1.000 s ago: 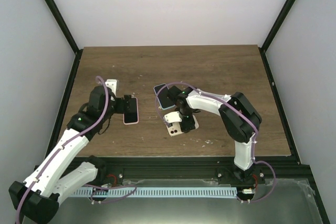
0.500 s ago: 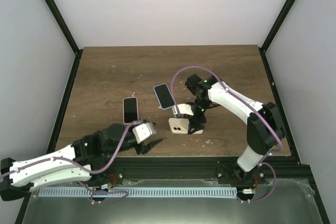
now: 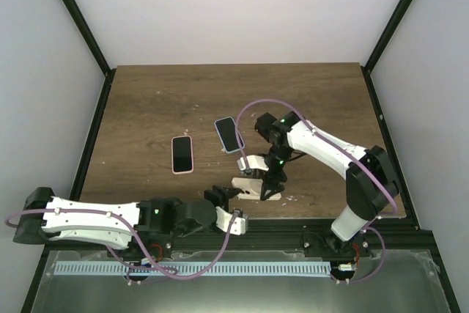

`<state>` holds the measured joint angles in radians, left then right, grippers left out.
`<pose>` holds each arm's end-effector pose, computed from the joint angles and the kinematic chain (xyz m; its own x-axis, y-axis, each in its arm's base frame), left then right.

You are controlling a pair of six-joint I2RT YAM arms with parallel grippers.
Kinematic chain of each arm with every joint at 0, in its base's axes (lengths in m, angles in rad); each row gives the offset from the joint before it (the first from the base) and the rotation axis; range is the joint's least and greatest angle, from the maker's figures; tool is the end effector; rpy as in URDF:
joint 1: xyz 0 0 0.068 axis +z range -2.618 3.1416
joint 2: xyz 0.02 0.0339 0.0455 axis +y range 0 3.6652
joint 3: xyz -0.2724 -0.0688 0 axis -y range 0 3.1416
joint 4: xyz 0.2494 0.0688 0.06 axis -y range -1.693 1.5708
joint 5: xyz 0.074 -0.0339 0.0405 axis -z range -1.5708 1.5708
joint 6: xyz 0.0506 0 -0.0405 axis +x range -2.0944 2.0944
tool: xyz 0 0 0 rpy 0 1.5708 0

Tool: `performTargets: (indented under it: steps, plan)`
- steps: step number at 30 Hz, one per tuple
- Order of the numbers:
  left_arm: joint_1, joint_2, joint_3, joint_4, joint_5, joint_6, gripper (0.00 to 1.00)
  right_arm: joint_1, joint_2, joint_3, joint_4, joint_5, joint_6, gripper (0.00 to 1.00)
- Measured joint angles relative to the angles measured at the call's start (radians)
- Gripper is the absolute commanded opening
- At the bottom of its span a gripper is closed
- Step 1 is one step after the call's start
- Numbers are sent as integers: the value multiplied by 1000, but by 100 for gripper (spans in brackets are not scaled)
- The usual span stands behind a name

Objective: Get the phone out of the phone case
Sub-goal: Adjust the phone.

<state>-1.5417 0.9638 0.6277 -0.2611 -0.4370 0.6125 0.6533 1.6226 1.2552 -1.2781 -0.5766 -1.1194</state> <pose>0.0278 -0.2182 0.2442 0.5014 0.6762 -0.5398 0.7421 -0.0154 0.6701 0.2054 0.1919 0.2359 0.0840 -0.8857 -0.4566 -0.9207 -0.2442 0.3043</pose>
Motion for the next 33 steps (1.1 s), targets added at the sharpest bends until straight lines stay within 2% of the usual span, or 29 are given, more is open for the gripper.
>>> performTargets:
  steps: [5, 10, 12, 16, 18, 21, 25, 29, 33]
  plan:
    - [0, 1, -2, 92, -48, 110, 66, 63, -2, -40, 2, 2, 18, 42]
    - [0, 16, -2, 100, -51, 147, 57, 80, -7, -41, 0, -4, 30, 42]
    - [0, 22, -1, 86, -51, 148, 58, 80, -8, -40, -5, -14, 33, 42]
    - [0, 32, 26, -8, -42, 122, 67, 80, -8, -39, -16, -27, 34, 42]
    - [0, 31, 41, -48, -35, 109, 65, 80, -8, -39, -18, -29, 34, 42]
    - [0, 26, 40, -69, -37, 103, 55, 80, -8, -37, -22, -32, 34, 42]
    - [8, 35, 28, -53, -32, 126, 47, 84, -8, -17, -28, -40, 37, 42]
    - [28, 62, 29, -35, -19, 143, 30, 91, -8, -5, -29, -54, 44, 42]
    - [50, 96, 36, -27, -3, 166, 19, 105, -8, -5, -32, -57, 59, 42]
